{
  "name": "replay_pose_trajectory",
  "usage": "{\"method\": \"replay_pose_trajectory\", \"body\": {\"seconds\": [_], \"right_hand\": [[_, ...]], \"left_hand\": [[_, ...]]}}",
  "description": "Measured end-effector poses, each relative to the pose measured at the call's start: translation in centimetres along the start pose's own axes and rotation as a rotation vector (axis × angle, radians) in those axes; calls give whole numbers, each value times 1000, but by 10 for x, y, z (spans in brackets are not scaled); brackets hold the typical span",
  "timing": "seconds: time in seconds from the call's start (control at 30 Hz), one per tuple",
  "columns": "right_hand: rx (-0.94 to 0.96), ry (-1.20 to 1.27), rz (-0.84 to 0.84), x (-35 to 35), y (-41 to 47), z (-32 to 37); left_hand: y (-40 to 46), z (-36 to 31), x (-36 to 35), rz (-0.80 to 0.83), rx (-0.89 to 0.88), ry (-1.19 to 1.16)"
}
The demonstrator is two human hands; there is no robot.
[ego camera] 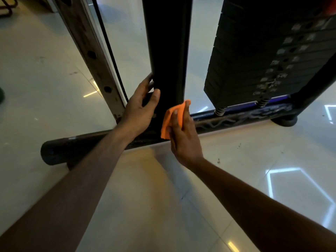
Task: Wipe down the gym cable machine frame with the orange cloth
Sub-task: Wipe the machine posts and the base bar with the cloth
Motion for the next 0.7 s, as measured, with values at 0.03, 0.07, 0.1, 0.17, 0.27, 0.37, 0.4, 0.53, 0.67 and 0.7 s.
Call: {"method": "replay_pose_trajectory", "body": {"seconds": [0.03,0.07,0.1,0.17,0.27,0.37,0.4,0.53,0.67,0.7], "right_hand": [[-13,8,18,-7,-9,-5],[-14,30,15,-8,-12,-5],[-20,74,-3,-7,-8,0],[-63,197,-82,0,10,12],[-128,257,-156,2,31,22],[-92,144,-21,-15,11,3],[-89,92,37,-21,-1,-9],[17,-33,48,-32,-26,-36],[-205,200,-76,-41,-5,1],[-237,205,-100,-45,-1,6]], "left_hand": [[-3,4,-2,8,-9,53],[-6,7,-4,9,-10,118],[-9,11,-5,1,1,178],[-16,19,-5,-17,6,270],[-22,36,-3,-8,-142,475],[-27,50,-2,-38,-237,635],[-30,52,-3,-48,-261,683],[-44,68,-6,-98,-333,937],[-53,87,-9,-119,-370,1170],[-55,93,-9,-126,-366,1227]]}}
Point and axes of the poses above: each hand's wrist, its own y-axis towards the middle knuckle, its own x-axis out of the back of the hand, z = x × y, the point moved 1 cm from there along y, towards the middle knuckle, and after that the axes turned 2 degrees about -y, right-handed, at the moved point
